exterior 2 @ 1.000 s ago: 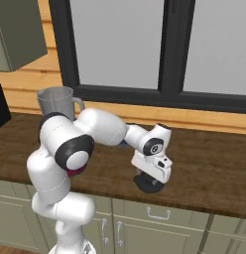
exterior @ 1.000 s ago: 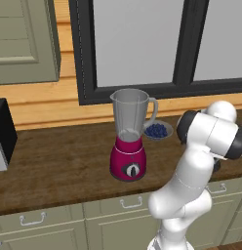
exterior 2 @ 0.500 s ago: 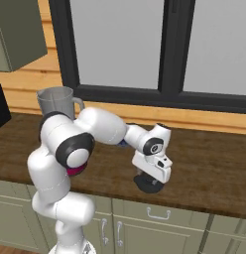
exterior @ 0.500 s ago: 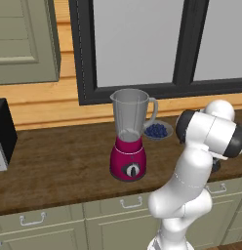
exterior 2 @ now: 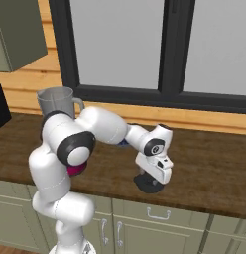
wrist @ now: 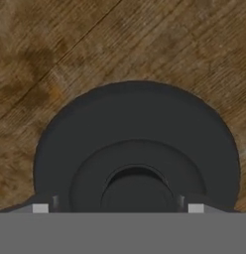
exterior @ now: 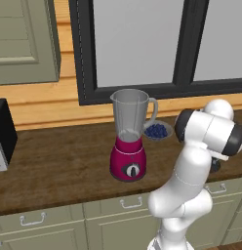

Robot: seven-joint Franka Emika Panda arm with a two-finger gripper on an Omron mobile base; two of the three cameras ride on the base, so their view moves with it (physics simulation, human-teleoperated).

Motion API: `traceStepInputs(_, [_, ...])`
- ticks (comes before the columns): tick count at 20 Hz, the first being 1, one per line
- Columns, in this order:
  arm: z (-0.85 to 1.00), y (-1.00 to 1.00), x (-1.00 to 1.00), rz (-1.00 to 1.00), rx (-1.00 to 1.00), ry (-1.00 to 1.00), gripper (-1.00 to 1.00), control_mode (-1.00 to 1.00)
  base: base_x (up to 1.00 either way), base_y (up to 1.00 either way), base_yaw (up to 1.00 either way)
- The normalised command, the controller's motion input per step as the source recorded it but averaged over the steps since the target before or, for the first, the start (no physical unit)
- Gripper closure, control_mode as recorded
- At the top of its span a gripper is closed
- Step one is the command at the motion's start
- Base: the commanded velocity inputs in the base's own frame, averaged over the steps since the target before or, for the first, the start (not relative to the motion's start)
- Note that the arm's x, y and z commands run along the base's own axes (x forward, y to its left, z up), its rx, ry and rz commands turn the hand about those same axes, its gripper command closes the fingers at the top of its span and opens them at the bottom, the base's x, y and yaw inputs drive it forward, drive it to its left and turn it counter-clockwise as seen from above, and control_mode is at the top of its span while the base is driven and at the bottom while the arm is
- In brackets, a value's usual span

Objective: Close the lid blender by securely placing the lid on top.

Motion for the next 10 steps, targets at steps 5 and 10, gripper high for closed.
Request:
traceStepInputs(5, [-0.62,0.00,0.00,-0.20,0.00,0.00,1.00,-1.00,0.00,0.00,0.00])
traceStepInputs(10, [-0.83,0.00,0.00,-0.19,-0.04,0.00,1.00,-1.00,0.00,0.00,0.00])
